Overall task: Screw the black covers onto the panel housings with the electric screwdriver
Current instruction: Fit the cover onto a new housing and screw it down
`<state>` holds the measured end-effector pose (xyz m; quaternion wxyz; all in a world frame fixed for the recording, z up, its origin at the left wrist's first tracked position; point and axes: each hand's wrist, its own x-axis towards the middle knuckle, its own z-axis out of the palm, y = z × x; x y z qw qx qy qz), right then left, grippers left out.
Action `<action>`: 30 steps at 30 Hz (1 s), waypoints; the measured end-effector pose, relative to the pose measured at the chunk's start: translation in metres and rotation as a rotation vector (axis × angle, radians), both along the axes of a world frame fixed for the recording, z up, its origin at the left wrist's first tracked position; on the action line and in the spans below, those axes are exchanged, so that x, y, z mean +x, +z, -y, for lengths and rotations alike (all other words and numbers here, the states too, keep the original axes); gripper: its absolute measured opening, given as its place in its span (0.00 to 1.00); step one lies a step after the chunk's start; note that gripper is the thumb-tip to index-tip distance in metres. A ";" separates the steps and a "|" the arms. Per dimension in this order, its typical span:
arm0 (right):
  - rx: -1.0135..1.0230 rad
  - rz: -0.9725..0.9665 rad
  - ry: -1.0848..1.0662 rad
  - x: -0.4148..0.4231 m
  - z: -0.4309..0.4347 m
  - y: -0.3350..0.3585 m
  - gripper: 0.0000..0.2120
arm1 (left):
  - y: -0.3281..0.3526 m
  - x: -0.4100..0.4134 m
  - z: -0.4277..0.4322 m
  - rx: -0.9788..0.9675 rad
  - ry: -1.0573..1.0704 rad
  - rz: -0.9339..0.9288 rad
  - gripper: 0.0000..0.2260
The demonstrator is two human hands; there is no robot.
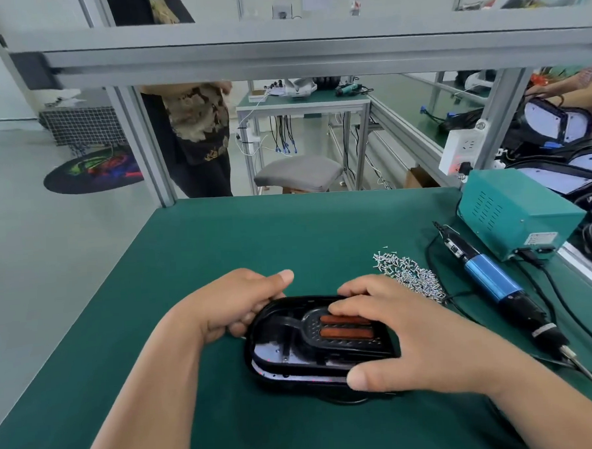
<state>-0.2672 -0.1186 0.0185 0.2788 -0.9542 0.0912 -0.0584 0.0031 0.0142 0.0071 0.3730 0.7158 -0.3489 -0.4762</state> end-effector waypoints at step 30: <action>-0.128 -0.069 -0.025 -0.003 -0.017 0.009 0.25 | 0.004 -0.009 -0.001 0.005 -0.146 0.151 0.21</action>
